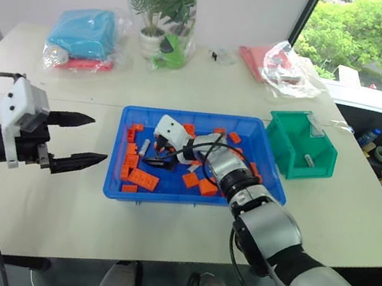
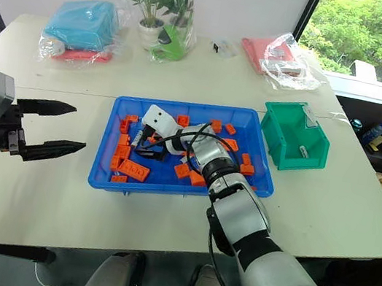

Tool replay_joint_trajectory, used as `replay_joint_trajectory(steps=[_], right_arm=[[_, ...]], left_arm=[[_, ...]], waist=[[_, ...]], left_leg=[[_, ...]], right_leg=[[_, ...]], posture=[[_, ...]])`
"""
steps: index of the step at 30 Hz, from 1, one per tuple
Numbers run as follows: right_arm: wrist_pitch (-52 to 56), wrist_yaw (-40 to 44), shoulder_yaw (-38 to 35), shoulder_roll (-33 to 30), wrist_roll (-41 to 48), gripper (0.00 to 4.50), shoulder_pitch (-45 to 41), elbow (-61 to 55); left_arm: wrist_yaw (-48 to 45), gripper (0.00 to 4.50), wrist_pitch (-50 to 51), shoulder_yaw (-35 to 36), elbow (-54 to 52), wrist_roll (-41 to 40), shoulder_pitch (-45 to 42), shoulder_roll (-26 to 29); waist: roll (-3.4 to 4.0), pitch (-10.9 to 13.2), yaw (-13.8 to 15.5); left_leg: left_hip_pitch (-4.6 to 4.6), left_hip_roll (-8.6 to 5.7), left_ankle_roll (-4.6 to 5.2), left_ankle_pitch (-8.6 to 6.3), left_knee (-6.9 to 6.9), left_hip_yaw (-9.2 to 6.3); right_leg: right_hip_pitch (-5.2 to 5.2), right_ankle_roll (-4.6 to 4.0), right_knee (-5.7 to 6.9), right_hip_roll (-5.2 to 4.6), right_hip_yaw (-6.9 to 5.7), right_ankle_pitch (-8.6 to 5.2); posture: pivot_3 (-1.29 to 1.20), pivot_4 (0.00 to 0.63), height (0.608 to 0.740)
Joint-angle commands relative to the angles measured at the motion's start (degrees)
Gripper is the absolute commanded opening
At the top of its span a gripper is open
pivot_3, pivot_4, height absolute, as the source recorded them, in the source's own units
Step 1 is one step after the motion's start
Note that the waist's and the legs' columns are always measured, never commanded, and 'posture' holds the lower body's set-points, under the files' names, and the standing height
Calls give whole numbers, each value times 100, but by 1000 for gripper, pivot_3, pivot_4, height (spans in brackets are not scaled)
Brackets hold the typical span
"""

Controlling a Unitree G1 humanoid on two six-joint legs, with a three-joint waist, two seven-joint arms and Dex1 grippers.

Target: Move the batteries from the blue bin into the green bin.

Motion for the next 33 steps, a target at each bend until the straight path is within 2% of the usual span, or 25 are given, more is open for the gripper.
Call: replay_joint_trajectory(steps=[1, 8, 11, 14, 23, 27, 33], right_arm=[[-30, -30, -70, 127, -85, 4477, -146, 75], [-62, -204, -152, 218, -195, 4477, -226, 241], [-91, -231, -191, 221, -218, 3651, -238, 256], [-120, -270, -217, 213, -260, 2223, -242, 260], [-174, -295, -343, 29, -213, 2240, -210, -40], [396, -69, -754, -393, 277, 2240, 4, -1316], [3226, -198, -1750, -1522, 1284, 2240, 1367, -5580]], left_arm=[[19, 4500, -73, 26, -101, -43, -63, 1], [69, 4500, -98, -60, -84, -28, -139, -39], [85, 4500, -112, -83, -69, -19, -166, -54], [117, 4500, -135, -109, -66, -13, -182, -76], [171, 4500, -201, -270, -14, 38, -302, -131], [293, 4500, -113, -432, -48, -156, -511, -309], [335, 4500, -176, -1156, 70, -116, -1063, -595]], waist=[[0, 0, -1], [0, 0, 5], [0, 0, 6], [0, 0, 8], [-1, 0, 19], [-1, -1, 43], [-16, -10, 90]], left_leg=[[0, 0, 0, 0, 0, 0], [1, 0, 0, 0, 0, 0], [1, 0, 0, 0, 1, 1], [1, 0, 0, 0, 0, 1], [1, 0, 0, 1, 2, 1], [-2, -1, 0, 1, 6, 0], [-3, -3, 0, 4, 9, -4]], right_leg=[[0, 0, 0, 0, 0, 0], [-1, -1, 2, 0, 1, -1], [0, -2, 2, 0, 1, -1], [0, -1, 2, 0, 1, -1], [1, 0, 3, 0, 1, 0], [4, 0, 2, -1, 1, 1], [16, 3, 6, -2, 0, 4]], posture=[[0, 150, 672], [0, 150, 672], [0, 150, 672], [0, 150, 672], [0, 150, 672], [0, 150, 672], [0, 150, 672]])
